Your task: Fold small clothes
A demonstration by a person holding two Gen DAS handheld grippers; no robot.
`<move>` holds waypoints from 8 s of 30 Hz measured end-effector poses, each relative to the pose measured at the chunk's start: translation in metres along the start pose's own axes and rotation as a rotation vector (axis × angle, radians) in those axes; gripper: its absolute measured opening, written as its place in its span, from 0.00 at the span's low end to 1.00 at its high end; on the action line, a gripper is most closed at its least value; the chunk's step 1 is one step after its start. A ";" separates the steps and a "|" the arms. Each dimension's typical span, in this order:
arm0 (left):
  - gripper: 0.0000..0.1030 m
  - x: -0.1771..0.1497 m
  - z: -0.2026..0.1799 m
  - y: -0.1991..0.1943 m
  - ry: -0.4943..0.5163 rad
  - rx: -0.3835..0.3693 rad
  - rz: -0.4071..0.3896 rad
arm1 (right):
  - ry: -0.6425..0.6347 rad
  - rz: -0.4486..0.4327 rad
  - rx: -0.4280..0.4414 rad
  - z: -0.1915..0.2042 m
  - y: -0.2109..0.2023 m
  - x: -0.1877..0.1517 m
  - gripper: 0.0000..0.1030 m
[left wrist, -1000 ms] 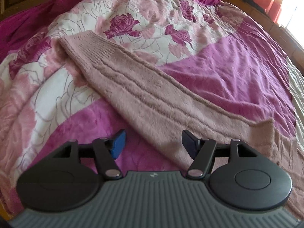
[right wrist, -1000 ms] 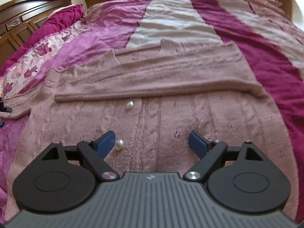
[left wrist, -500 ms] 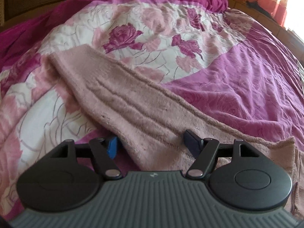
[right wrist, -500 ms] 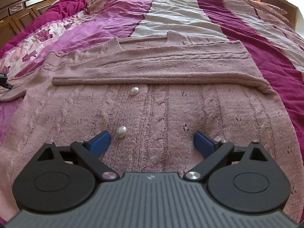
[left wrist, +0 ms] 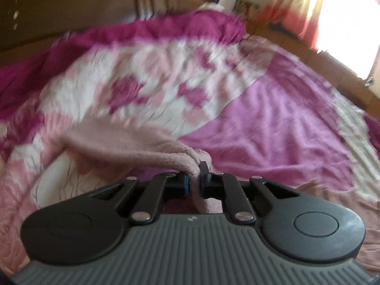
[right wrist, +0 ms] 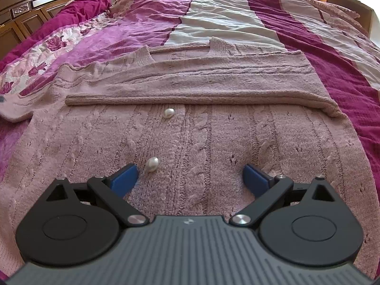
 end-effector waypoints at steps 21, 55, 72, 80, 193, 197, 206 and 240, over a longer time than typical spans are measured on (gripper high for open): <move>0.10 -0.025 -0.175 -0.102 0.116 -0.346 -0.065 | 0.046 -0.015 0.055 -0.006 -0.002 0.001 0.99; 0.59 -0.151 -0.210 -0.087 0.391 -0.299 0.297 | 0.015 -0.038 0.107 -0.009 -0.007 -0.004 1.00; 0.59 -0.138 -0.157 -0.119 0.334 -0.227 0.294 | 0.076 -0.061 0.136 -0.010 -0.018 0.002 1.00; 0.59 -0.132 -0.124 -0.117 0.312 -0.169 0.254 | 0.103 -0.064 0.225 0.012 -0.028 0.025 1.00; 0.67 -0.135 -0.118 -0.081 0.350 -0.084 0.181 | -0.160 0.024 0.304 0.122 0.051 0.097 0.59; 0.67 -0.137 -0.114 -0.081 0.340 -0.083 0.187 | -0.126 0.053 0.322 0.127 0.065 0.089 0.62; 0.67 -0.141 -0.116 -0.084 0.356 -0.082 0.183 | -0.104 0.048 0.265 0.117 0.080 0.087 0.29; 0.67 -0.141 -0.140 -0.096 0.398 -0.088 0.151 | 0.384 -0.314 0.112 -0.074 -0.027 0.136 0.11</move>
Point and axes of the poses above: each gripper's, at about its wrist camera, not at the fingertips, and y roughly the way its jaws point, z to its left, x to its top, the point moved 6 cm from there along y, roughly the way its jaws point, and after that the axes turned 8 degrees about x, right-handed, at the moved point
